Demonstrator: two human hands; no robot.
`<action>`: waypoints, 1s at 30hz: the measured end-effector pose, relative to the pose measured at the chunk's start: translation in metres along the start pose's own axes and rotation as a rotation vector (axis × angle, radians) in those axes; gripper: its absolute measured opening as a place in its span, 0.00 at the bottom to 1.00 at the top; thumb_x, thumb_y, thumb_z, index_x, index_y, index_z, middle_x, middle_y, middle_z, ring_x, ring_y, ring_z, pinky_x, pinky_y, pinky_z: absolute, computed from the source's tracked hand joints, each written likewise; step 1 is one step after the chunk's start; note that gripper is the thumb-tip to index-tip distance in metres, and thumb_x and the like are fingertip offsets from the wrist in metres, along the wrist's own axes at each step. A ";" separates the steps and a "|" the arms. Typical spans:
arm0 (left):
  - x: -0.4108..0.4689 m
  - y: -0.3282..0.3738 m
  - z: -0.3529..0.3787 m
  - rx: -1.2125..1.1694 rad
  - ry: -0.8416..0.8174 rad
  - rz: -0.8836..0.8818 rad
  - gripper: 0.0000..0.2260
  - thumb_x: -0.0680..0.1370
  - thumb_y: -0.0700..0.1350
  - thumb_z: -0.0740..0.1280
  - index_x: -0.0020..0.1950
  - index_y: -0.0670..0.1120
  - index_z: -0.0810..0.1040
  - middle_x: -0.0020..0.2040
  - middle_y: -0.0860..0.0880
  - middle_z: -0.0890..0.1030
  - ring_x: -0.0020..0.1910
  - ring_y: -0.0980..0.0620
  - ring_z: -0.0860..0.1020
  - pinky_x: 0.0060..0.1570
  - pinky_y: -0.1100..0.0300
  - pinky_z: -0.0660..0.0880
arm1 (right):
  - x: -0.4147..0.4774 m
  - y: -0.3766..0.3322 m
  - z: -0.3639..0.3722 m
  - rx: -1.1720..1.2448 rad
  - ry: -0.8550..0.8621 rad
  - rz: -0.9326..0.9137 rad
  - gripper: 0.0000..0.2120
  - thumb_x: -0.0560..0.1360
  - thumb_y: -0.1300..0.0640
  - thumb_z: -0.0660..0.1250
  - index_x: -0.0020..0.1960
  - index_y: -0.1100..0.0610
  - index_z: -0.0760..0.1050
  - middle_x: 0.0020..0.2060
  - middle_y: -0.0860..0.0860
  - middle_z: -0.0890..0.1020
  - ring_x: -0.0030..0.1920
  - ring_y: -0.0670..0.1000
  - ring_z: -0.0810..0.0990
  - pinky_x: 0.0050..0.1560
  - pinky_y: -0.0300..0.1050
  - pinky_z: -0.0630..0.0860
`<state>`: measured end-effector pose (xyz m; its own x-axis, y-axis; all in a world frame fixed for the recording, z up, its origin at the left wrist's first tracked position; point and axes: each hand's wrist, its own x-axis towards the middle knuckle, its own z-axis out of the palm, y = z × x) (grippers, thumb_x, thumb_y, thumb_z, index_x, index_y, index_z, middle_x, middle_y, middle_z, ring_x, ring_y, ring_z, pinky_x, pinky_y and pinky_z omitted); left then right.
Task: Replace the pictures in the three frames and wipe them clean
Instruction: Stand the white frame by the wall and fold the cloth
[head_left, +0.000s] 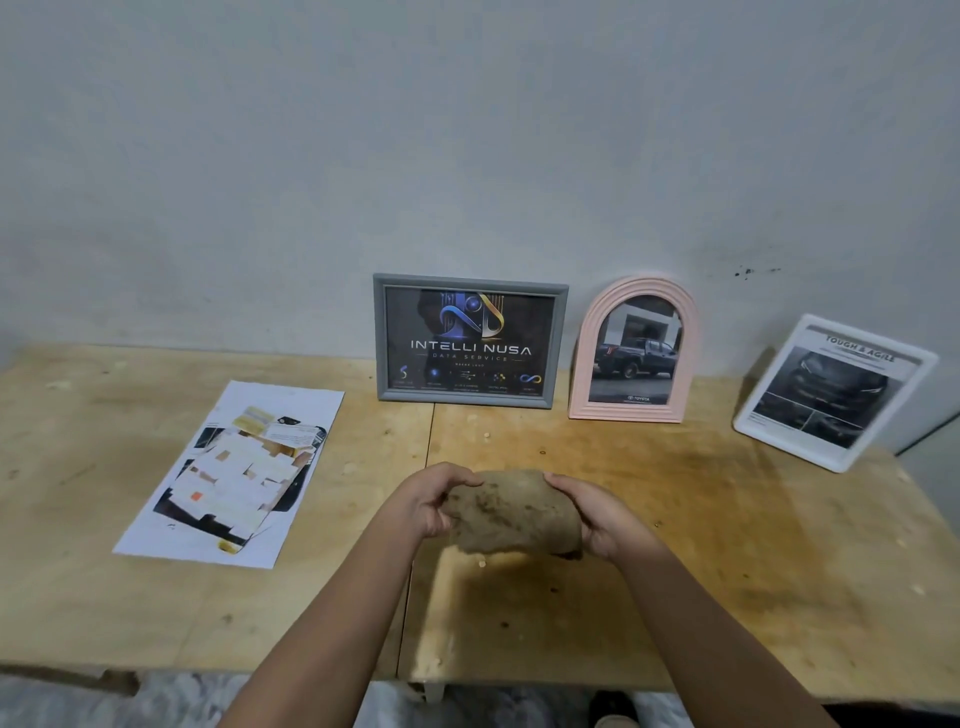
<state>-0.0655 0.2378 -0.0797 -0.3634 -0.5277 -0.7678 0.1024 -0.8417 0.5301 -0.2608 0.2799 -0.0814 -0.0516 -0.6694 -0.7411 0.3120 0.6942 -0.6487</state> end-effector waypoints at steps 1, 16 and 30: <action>-0.003 0.000 0.002 0.002 0.007 0.036 0.06 0.76 0.36 0.60 0.44 0.37 0.76 0.35 0.40 0.81 0.32 0.44 0.81 0.33 0.54 0.80 | 0.001 0.001 -0.001 0.003 -0.013 -0.011 0.09 0.75 0.58 0.67 0.52 0.62 0.77 0.47 0.61 0.83 0.43 0.57 0.83 0.36 0.48 0.82; 0.000 -0.064 -0.052 0.237 0.242 0.355 0.36 0.76 0.37 0.67 0.77 0.45 0.47 0.67 0.46 0.66 0.58 0.46 0.73 0.39 0.63 0.77 | 0.012 0.078 0.010 -0.474 0.016 -0.231 0.38 0.73 0.63 0.70 0.74 0.55 0.51 0.70 0.53 0.64 0.68 0.55 0.66 0.61 0.47 0.70; 0.008 -0.097 -0.067 0.503 0.404 0.333 0.17 0.72 0.43 0.73 0.54 0.45 0.68 0.38 0.45 0.74 0.33 0.49 0.73 0.31 0.56 0.70 | 0.017 0.094 0.011 -0.452 -0.042 0.088 0.09 0.77 0.57 0.66 0.53 0.62 0.74 0.49 0.58 0.80 0.43 0.53 0.81 0.35 0.42 0.80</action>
<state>-0.0162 0.3078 -0.1616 -0.0068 -0.8294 -0.5586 -0.3258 -0.5263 0.7854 -0.2221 0.3309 -0.1538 -0.0025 -0.6060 -0.7954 -0.1318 0.7887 -0.6005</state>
